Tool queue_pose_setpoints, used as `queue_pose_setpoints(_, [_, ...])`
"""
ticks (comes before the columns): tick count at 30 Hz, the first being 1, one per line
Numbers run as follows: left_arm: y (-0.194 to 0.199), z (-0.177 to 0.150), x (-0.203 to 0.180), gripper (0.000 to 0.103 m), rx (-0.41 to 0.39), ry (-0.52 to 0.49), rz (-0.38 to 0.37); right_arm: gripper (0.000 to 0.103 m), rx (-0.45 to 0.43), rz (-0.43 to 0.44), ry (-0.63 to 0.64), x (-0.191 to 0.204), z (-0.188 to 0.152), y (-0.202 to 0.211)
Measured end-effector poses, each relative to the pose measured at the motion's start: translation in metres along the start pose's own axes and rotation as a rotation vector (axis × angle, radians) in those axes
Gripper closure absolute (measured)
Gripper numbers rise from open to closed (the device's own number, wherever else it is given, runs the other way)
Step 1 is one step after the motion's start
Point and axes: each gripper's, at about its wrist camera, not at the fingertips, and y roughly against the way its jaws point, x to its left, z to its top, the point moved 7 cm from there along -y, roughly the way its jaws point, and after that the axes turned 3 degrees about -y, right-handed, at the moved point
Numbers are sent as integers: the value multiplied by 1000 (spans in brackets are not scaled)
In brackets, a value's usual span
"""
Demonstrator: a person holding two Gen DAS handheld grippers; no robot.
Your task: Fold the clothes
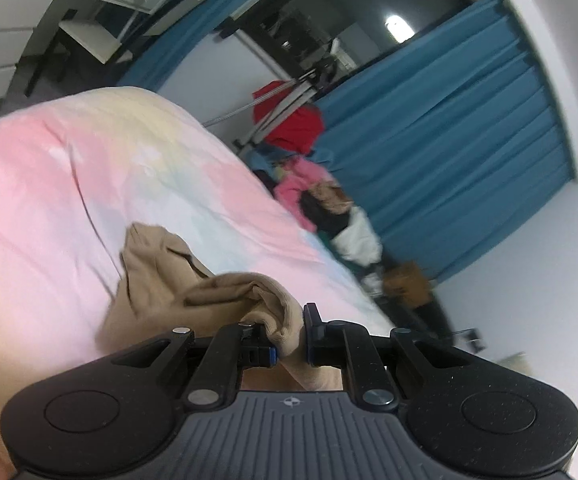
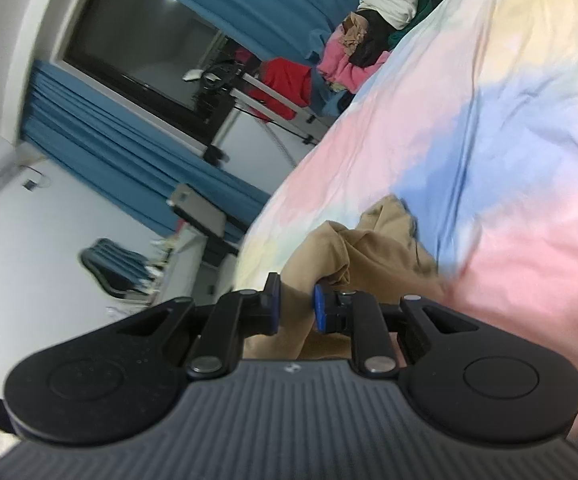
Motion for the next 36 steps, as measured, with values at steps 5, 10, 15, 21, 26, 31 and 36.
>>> queue_pose_setpoints(5, [-73, 32, 19, 89, 40, -86, 86, 83, 40, -64, 18, -7, 17, -72])
queue_pose_setpoints(10, [-139, 33, 52, 90, 42, -206, 129, 82, 82, -106, 40, -27, 20, -138])
queue_pose_setpoints(15, [-178, 30, 73, 89, 49, -247, 153, 82, 88, -93, 30, -55, 19, -176])
queue_pose_setpoints(21, [-201, 24, 84, 89, 77, -290, 188, 82, 106, -111, 35, -73, 19, -201])
queue_pose_setpoints(26, [-200, 22, 84, 86, 93, -306, 195, 81, 100, -109, 77, -71, 17, -198])
queue_pose_setpoints(31, [-186, 20, 66, 47, 107, -400, 179, 66, 77, -111, 179, -56, 16, -185])
queue_pose_setpoints(36, [-164, 21, 50, 17, 41, -502, 185, 0, -28, -74, 337, -26, 16, -159])
